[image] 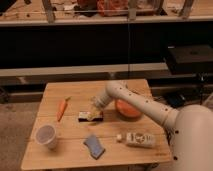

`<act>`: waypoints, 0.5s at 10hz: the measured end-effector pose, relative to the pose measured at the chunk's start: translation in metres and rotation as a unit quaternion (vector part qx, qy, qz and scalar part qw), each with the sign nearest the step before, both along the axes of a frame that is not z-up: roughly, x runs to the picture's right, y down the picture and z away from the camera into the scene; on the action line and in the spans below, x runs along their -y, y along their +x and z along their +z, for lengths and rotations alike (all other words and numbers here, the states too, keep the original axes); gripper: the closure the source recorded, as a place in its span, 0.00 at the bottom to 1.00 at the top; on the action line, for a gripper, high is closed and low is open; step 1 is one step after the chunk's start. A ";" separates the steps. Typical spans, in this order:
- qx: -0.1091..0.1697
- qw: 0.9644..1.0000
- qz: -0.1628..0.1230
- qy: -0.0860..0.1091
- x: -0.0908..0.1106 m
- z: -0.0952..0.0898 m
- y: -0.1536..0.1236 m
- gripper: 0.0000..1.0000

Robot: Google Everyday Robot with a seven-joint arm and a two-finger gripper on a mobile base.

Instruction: Place the eraser in the ceramic cup

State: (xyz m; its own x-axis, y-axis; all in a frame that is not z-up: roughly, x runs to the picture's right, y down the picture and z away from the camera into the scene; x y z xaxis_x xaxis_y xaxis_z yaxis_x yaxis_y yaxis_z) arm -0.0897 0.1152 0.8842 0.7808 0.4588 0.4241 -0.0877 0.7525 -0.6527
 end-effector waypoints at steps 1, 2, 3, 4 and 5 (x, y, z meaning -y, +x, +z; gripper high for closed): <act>0.001 1.000 0.001 -0.002 0.000 0.000 -0.001 0.20; 0.001 1.000 0.001 -0.003 0.000 0.001 -0.001 0.20; 0.001 1.000 0.001 -0.004 0.000 0.001 -0.002 0.20; 0.001 1.000 0.001 -0.004 0.000 0.002 -0.002 0.20; 0.001 1.000 0.001 -0.006 0.000 0.002 -0.002 0.20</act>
